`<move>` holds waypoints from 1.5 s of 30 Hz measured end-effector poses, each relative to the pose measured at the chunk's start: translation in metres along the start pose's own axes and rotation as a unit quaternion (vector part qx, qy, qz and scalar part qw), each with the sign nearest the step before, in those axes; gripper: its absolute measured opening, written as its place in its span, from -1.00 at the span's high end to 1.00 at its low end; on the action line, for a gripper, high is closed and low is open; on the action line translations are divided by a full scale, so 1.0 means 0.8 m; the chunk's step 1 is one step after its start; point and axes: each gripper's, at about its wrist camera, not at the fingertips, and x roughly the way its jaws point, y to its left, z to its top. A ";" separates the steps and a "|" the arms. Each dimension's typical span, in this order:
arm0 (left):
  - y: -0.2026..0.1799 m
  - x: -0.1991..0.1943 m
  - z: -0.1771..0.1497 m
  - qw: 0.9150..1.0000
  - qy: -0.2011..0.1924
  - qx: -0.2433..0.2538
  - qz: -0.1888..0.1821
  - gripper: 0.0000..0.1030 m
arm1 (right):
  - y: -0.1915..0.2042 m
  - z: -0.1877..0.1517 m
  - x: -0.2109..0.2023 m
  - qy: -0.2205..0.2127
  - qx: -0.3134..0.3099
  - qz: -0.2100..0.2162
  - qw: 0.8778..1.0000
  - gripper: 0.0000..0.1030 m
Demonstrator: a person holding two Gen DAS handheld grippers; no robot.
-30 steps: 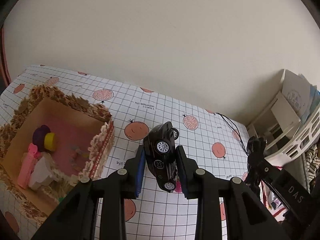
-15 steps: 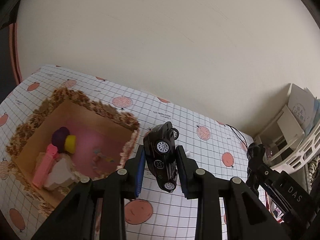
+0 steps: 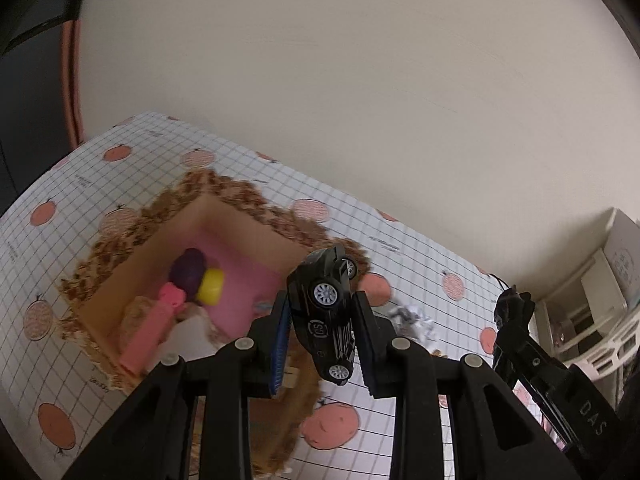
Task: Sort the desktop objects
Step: 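Lift the toy car and black figure and carry both over the box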
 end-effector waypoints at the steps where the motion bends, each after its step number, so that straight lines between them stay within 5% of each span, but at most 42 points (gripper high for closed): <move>1: 0.006 0.000 0.001 1.000 0.000 -0.005 0.003 0.39 | 0.006 -0.002 0.004 0.004 -0.005 0.004 1.000 -0.08; 27: 0.101 -0.014 0.015 0.995 -0.012 -0.089 0.047 0.39 | 0.113 -0.052 0.044 0.046 -0.087 0.066 0.993 -0.08; 45: 0.121 0.012 0.004 0.992 0.030 -0.109 0.061 0.39 | 0.116 -0.073 0.085 0.093 -0.092 0.062 0.989 -0.08</move>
